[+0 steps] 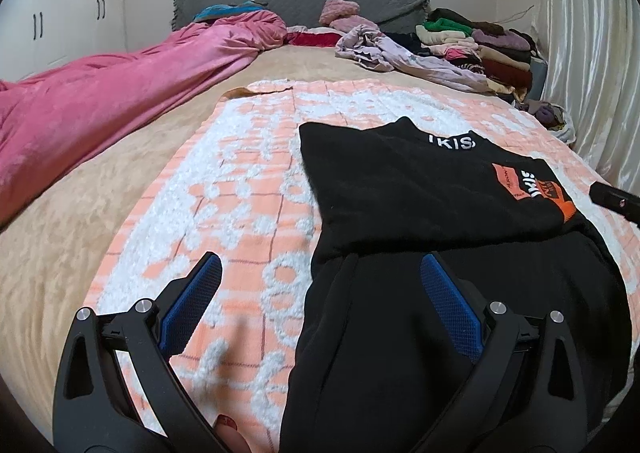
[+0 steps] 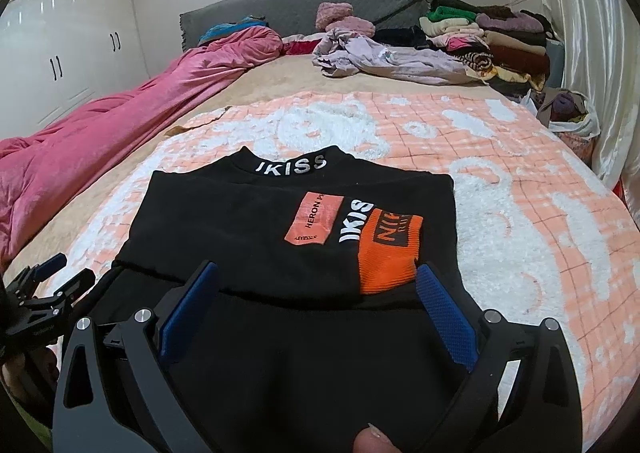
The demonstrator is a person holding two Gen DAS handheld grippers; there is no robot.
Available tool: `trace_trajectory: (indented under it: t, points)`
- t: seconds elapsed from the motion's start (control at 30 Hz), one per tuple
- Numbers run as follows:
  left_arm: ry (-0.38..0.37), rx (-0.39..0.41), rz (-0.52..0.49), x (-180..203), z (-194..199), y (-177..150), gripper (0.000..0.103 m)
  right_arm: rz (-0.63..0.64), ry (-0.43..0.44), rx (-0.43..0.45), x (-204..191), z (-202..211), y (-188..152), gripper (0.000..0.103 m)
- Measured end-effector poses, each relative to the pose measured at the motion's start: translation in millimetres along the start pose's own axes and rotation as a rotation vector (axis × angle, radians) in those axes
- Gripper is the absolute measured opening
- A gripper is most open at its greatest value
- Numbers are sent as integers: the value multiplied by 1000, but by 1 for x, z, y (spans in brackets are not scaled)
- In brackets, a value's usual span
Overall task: Fold small clothes
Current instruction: 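Move both open grippers along the shirt body toward the hem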
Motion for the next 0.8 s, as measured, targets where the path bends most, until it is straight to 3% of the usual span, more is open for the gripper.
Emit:
trace_trajectory:
  t: [0.3,0.8]
  points:
    - [43,-7,-8,0,20,-11,93,19,7,10,3,14,-7,98]
    - [48,-60,8,2,45,-31,93,36,23,-1,4,39,-28,98]
Point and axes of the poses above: each gripper's, at about its wrist camera, not at the fingertips, and z roughly against the way its jaws point, x to its right, y to its top, the point moved 9 cm from there along -z, roughly the way its jaws point, and after that the axes turned 2 degrees about -y, right-handed, at the moved point
